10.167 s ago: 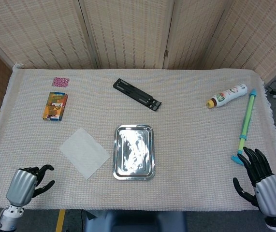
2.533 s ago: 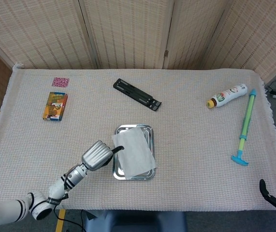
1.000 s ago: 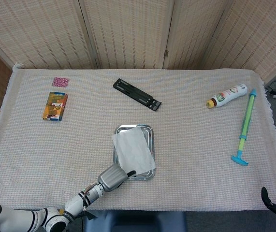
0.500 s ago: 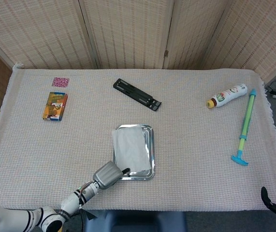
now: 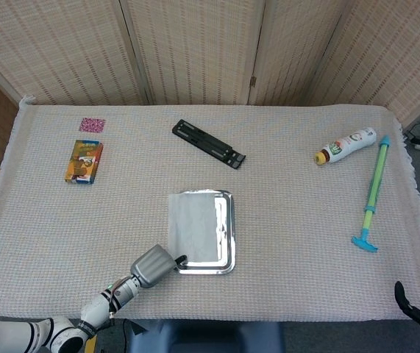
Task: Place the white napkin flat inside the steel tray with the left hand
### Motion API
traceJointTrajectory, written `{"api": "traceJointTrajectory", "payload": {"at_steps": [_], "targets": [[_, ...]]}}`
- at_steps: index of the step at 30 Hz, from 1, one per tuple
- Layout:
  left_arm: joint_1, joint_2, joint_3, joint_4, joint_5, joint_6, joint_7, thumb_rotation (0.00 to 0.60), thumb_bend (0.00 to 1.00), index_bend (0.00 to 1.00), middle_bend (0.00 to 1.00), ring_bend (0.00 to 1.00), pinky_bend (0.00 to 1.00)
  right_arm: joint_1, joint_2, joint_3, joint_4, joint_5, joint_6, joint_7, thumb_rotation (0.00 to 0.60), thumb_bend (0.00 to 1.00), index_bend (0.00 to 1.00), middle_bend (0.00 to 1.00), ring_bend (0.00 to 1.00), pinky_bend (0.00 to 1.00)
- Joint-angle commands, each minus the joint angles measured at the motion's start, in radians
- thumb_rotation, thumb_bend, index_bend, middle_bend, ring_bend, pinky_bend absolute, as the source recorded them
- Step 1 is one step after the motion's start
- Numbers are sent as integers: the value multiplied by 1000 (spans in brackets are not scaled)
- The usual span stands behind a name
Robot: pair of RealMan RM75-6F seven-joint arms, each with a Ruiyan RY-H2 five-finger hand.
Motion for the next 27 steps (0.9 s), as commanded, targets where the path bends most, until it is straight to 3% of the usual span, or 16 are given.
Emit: {"api": "traceJointTrajectory", "payload": {"at_steps": [1,17,27], "targets": [[6,7,10,-11,11,4,1,600,1000,267,1000,1000,1000,2,-2,-1,0,-2,-5,-5,600,504,0,0,0,0],[15,-11,-11,-3,87,37,-66,600,1000,224,1000,1000,1000,0,0,-2,-2,-3,3,-3,600,504,0,0,0,0],[25,-61,-110,83,73,114,-134,600,1000,221,1000,1000,1000,1,1,-2,-2,-1,1,0,600,503,0,0,0,0]]}}
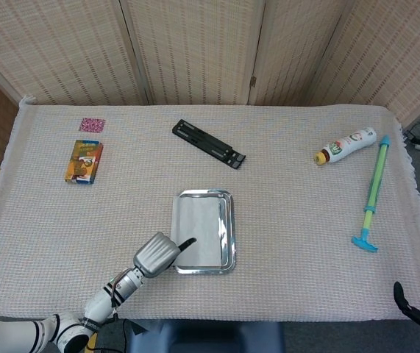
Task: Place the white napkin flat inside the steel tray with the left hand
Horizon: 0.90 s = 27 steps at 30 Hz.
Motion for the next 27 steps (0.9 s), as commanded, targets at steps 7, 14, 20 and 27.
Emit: {"api": "traceJointTrajectory", "payload": {"at_steps": [7,14,20,27], "targets": [[-21,-34,-42,47,-192,-116,101,600,1000,228,1000,1000,1000,-2,4,2,0,6,4,7,600,504,0,0,0,0],[-49,-38,-41,8,-309,-151,211,600,1000,215,1000,1000,1000,-5,6,-2,1,-3,12,10,600,504,0,0,0,0],[-61,-55,-33,16,-319,-141,232,600,1000,215,1000,1000,1000,-7,8,2,0,1,21,17,600,504,0,0,0,0],[-71,-84,-27,49,-284,-123,213,600,1000,215,1000,1000,1000,-6,10,2,0,2,19,21,600,503,0,0,0,0]]}}
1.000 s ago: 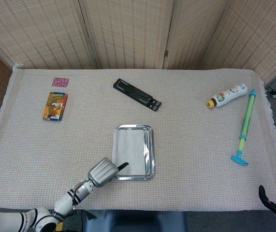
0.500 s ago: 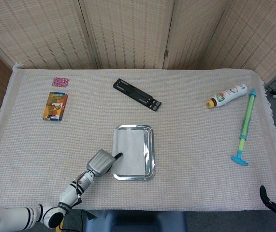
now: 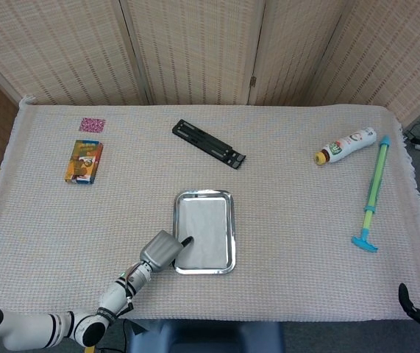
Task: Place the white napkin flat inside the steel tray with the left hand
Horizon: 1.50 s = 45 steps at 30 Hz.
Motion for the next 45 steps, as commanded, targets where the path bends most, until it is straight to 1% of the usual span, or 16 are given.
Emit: {"api": "traceJointTrajectory", "payload": {"at_steps": [1,17,25,28,32,33,35,36,37,38,39,40,41,43,44,45], "targets": [[-5,-11,2,12,7,4,-5,600,1000,215,1000,1000,1000,0,1,0,0,0,1,1,600,503,0,0,0,0],[-21,-34,-12,34,-9,31,16,600,1000,218,1000,1000,1000,1,4,0,0,1,2,10,600,504,0,0,0,0],[-2,24,-1,-51,37,89,9,600,997,210,1000,1000,1000,1,3,3,2,2,3,4,600,504,0,0,0,0],[18,74,6,-117,77,143,8,600,932,201,1000,1000,1000,2,1,2,4,0,-2,-1,600,503,0,0,0,0],[84,175,23,-226,163,272,-41,600,675,183,1000,976,1000,7,-4,-2,7,-4,-18,-13,600,503,0,0,0,0],[115,211,34,-259,194,324,-68,600,611,177,1000,936,1000,9,-7,-4,8,-6,-25,-19,600,503,0,0,0,0],[169,264,57,-298,237,401,-120,600,524,169,960,779,1000,13,-12,-8,10,-10,-38,-30,600,504,0,0,0,0],[196,288,70,-311,254,436,-147,600,498,167,906,699,988,15,-15,-10,10,-13,-44,-37,600,504,0,0,0,0],[233,320,88,-324,273,480,-188,600,474,166,809,605,935,17,-19,-12,11,-17,-52,-48,600,504,0,0,0,0],[261,344,103,-334,283,509,-223,600,452,164,685,506,811,19,-23,-14,11,-19,-58,-55,600,504,0,0,0,0],[297,375,122,-342,293,543,-270,600,441,164,617,453,720,20,-27,-16,10,-21,-64,-65,600,504,0,0,0,0],[324,397,137,-345,300,568,-300,600,424,164,508,363,569,22,-29,-16,10,-21,-69,-73,600,504,0,0,0,0],[351,419,152,-345,306,593,-328,600,414,164,430,297,459,23,-32,-17,11,-21,-75,-79,600,504,0,0,0,0],[417,459,178,-328,318,660,-391,600,399,164,322,203,318,27,-38,-17,13,-13,-93,-96,600,504,0,0,0,0],[439,471,185,-317,328,684,-415,600,390,163,279,164,276,29,-41,-17,14,-9,-102,-104,600,504,0,0,0,0],[471,484,191,-297,335,720,-450,600,384,162,260,149,267,31,-46,-17,17,-1,-117,-116,600,504,0,0,0,0]]}}
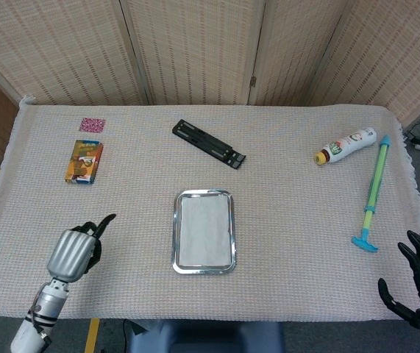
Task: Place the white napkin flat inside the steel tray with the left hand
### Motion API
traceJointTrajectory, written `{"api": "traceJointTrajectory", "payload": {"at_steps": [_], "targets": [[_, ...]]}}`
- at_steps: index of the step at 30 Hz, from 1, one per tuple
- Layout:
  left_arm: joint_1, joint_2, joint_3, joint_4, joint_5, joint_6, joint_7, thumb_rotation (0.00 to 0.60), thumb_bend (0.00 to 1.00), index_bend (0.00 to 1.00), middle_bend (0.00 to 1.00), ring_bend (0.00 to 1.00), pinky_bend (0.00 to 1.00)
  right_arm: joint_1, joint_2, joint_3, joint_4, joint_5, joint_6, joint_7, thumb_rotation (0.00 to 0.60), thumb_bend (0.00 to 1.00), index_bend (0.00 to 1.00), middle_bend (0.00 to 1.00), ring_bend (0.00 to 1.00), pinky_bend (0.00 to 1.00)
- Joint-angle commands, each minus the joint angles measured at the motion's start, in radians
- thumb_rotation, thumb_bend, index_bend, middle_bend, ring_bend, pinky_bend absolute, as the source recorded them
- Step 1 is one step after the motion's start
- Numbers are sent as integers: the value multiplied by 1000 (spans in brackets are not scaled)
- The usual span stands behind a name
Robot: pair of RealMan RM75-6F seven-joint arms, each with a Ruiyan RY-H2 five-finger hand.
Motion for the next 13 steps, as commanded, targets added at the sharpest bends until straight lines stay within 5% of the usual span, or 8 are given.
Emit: {"api": "traceJointTrajectory", "payload": {"at_steps": [1,6,13], "targets": [[129,81,52,38,50,134,-134,600,376,154,238,136,264,8,-12,0,6,19,-34,-28,600,504,0,0,0,0],[255,72,44,146,31,248,-303,600,336,107,161,81,225,21,-32,2,7,42,-90,-87,600,503,0,0,0,0],[282,97,35,165,83,237,-329,600,273,83,122,63,184,36,-64,-7,26,34,-129,-135,600,504,0,0,0,0]]}}
